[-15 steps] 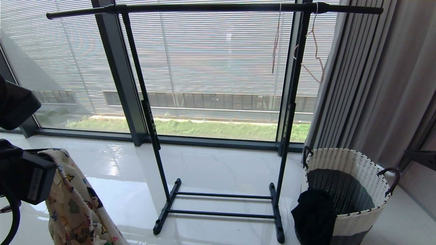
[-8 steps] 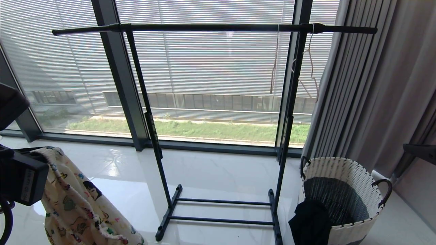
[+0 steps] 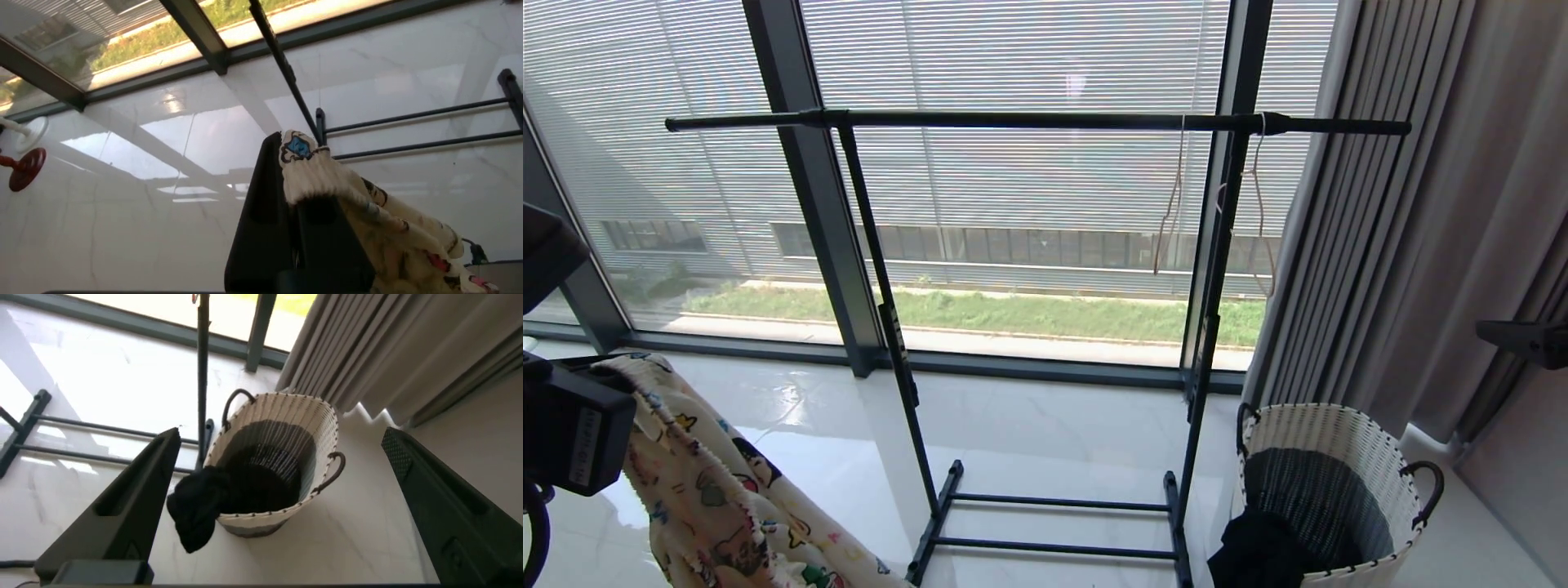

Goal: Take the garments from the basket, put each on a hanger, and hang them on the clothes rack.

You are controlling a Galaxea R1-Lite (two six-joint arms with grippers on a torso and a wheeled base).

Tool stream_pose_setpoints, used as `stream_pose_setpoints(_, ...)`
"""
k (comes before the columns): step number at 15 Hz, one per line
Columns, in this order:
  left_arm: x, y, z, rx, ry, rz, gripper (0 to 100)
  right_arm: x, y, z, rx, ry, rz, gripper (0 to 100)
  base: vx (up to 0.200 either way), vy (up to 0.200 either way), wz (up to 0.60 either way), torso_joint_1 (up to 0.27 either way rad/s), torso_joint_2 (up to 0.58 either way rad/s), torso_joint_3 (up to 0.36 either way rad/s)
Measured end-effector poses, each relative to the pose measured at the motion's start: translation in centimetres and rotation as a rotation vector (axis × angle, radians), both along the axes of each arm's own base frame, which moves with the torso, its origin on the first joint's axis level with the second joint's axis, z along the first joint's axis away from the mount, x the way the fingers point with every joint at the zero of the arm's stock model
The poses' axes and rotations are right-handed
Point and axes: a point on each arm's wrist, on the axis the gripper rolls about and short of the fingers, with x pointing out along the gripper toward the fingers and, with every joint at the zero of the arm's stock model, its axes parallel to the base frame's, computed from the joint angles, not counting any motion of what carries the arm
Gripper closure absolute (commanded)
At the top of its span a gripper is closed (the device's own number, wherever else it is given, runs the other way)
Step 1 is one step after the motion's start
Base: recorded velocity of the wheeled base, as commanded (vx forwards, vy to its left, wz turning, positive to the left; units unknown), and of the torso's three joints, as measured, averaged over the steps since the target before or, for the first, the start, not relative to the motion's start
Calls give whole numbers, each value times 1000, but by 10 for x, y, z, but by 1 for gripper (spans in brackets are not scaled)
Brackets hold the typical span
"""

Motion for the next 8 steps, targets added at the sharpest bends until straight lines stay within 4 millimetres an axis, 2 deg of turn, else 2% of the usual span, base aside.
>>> stream_pose_setpoints(5, 0, 0, 0, -1, -2, 2, 100, 9, -3, -2, 10, -1, -41, 0, 0, 0, 0, 223, -506, -286)
stream_pose_setpoints(8, -1, 1, 1, -2, -5, 3, 100, 13, -4, -2, 16, -8, -48, 0, 0, 0, 0, 92, -194, -98)
